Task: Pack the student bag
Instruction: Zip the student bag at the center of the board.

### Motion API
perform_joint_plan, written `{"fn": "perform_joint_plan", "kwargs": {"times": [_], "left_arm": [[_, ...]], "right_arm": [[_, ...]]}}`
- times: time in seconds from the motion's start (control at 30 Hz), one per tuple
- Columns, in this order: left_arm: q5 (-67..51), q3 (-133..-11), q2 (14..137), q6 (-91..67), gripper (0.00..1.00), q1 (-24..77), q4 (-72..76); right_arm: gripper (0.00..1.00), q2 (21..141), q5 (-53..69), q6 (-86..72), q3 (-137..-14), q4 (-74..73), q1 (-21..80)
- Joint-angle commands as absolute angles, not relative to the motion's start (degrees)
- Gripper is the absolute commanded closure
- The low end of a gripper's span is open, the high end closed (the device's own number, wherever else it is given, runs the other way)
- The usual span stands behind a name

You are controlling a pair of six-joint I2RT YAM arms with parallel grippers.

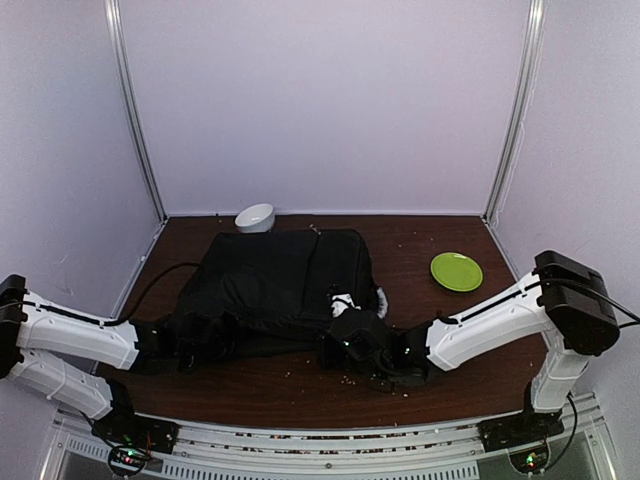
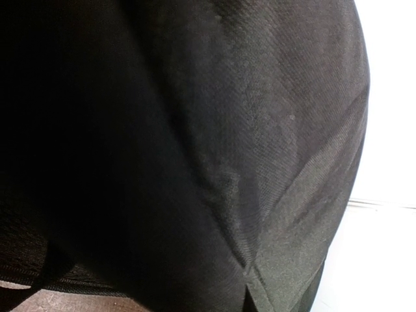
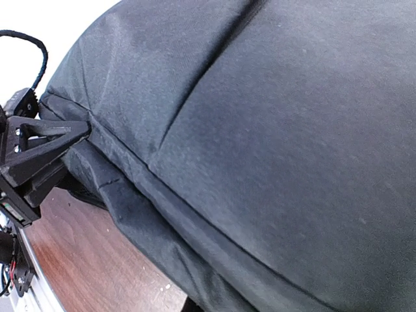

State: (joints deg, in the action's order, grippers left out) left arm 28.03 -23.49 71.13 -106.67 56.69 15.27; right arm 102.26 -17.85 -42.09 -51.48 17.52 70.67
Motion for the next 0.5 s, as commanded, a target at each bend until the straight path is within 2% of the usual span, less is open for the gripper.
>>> {"fn": "perform_joint_plan", "kwargs": {"times": [0.0,0.47], "left_arm": [[28.5,-23.0,70.8,-107.9,1.00,57.3,16.8],[29.1,-22.5,72.2,-108.8,1.00,56.4,15.7]], "right_arm": [[1.00,99.2,-19.2,-42.0,-48.4,15.6,70.8],[1.00,92.0,-21.9,-44.0,-40.8,10.3,70.8]]}}
